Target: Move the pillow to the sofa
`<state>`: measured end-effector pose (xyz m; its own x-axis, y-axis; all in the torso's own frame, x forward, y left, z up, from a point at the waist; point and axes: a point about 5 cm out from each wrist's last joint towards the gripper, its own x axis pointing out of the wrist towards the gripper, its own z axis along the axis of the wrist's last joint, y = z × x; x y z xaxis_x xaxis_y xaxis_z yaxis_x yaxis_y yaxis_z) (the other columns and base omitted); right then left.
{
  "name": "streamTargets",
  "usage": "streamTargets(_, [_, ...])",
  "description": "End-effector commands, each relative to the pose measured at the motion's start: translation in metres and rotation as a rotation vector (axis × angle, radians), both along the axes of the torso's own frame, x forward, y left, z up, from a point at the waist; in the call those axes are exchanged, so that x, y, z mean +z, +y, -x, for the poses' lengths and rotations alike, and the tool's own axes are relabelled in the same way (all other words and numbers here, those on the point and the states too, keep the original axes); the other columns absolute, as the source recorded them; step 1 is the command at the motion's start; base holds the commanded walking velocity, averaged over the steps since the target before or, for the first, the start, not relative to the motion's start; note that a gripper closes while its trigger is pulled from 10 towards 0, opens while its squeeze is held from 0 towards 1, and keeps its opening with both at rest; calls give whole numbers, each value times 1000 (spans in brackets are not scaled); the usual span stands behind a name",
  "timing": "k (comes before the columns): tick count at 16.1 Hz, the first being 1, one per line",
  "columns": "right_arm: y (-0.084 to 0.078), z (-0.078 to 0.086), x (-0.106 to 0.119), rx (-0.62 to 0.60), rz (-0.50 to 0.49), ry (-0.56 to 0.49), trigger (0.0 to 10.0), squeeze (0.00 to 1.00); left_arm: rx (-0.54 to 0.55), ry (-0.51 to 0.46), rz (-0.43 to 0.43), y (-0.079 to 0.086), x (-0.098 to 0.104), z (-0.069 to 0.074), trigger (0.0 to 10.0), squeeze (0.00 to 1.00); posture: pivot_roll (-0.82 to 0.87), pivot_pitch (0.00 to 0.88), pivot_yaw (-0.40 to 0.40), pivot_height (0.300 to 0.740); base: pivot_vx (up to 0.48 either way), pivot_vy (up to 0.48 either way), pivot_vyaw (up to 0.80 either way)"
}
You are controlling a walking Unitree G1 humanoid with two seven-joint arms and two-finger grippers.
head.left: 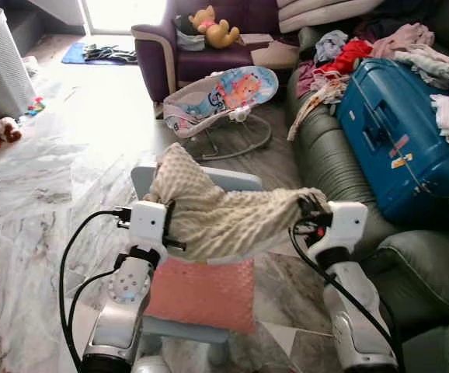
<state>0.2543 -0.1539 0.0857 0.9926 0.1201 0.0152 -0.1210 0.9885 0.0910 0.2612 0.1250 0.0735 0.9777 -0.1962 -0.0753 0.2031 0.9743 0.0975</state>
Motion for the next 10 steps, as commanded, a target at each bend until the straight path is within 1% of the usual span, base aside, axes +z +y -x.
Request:
streamTargets(1, [0,1,7,-2,6,-23,10000,0,-27,-24,3,-4,7,-1,10000,0,-46,0,-5,740,0,0,0])
streamTargets(6, [-6,1,7,-38,12,-19,10000,0,-34,-17,6,-5,7,-2,10000,0,-41,0,3,740,0,0,0])
streamTargets(8, [-11,2,6,-73,16,-23,10000,0,-29,-15,0,-3,7,-3,10000,0,-35,0,29,740,0,0,0])
streamTargets(10, [-16,6,0,-126,5,-11,10000,0,-31,-14,-13,0,10,-7,10000,0,-33,0,59,740,0,0,0])
